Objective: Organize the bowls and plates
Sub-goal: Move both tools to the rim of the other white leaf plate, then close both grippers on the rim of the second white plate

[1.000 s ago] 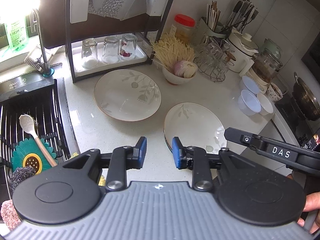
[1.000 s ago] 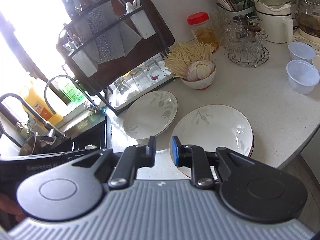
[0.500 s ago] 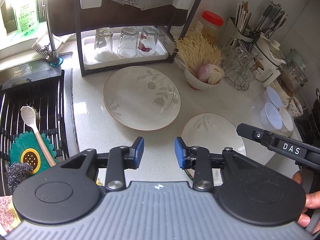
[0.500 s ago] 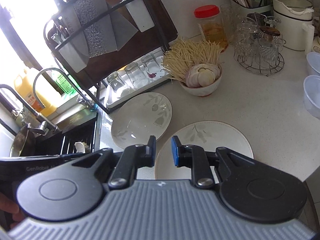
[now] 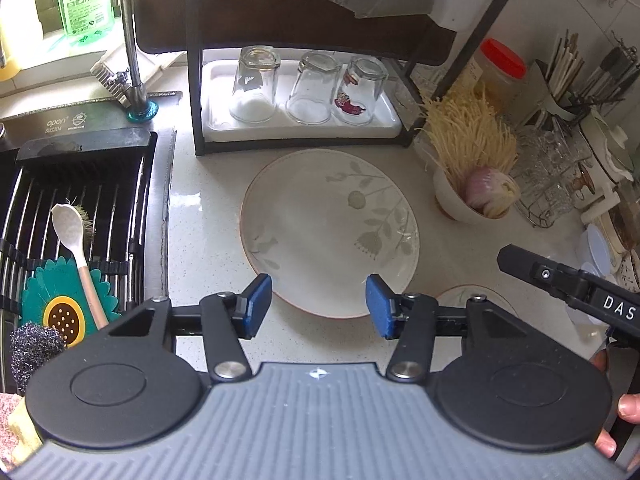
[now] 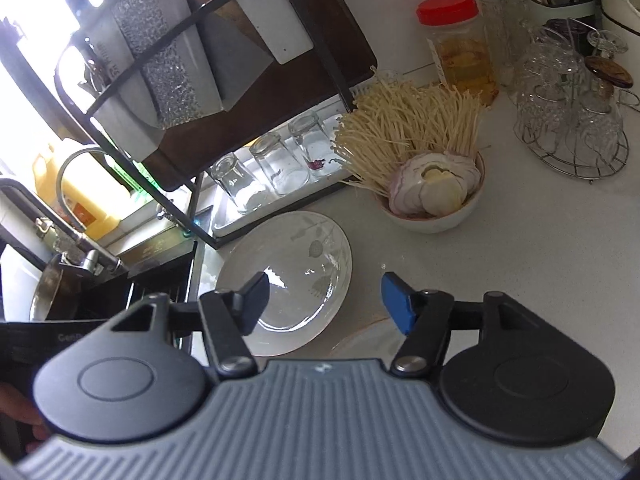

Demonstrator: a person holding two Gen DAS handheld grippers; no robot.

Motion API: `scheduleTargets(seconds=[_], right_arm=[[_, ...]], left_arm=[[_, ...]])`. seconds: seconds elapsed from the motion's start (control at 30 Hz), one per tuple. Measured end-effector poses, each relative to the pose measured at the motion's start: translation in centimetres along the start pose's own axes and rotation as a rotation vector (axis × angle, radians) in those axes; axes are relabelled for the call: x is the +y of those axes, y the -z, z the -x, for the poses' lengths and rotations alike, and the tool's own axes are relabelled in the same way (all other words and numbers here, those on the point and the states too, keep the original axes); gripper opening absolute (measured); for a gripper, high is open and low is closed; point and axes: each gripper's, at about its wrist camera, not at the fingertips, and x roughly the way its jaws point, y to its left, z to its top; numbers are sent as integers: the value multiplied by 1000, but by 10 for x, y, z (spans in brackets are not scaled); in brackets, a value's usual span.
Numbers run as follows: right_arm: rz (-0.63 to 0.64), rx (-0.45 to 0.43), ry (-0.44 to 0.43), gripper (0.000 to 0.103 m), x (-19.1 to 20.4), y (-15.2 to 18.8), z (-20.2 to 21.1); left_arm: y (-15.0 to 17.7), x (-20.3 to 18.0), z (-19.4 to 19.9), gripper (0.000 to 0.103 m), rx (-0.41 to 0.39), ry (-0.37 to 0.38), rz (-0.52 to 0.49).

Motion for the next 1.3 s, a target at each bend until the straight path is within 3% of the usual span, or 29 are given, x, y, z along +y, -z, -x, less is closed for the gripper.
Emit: scheduleTargets(seconds=[0.37, 0.6, 0.77, 1.0, 1.1, 1.3], right_arm=[[4, 81, -69, 65, -20, -23, -58], [2, 152, -138, 65, -26, -25, -97], [16, 183, -131, 52, -22, -26, -121], [31, 218, -95, 39, -25, -24, -149], [57, 217, -58, 38, -27, -23, -155], [60, 215, -87, 38, -27, -24, -158]], left_arm=[[-15, 30, -40, 58, -22, -101, 157], [-13, 48, -62, 58, -12, -118, 232], [-12, 52, -79, 57, -2, -107, 274], [-16, 56, -99, 48, 3, -120, 289], [-23, 64, -104, 44, 8, -121, 296], [-31, 66, -110, 36, 30, -92, 275]])
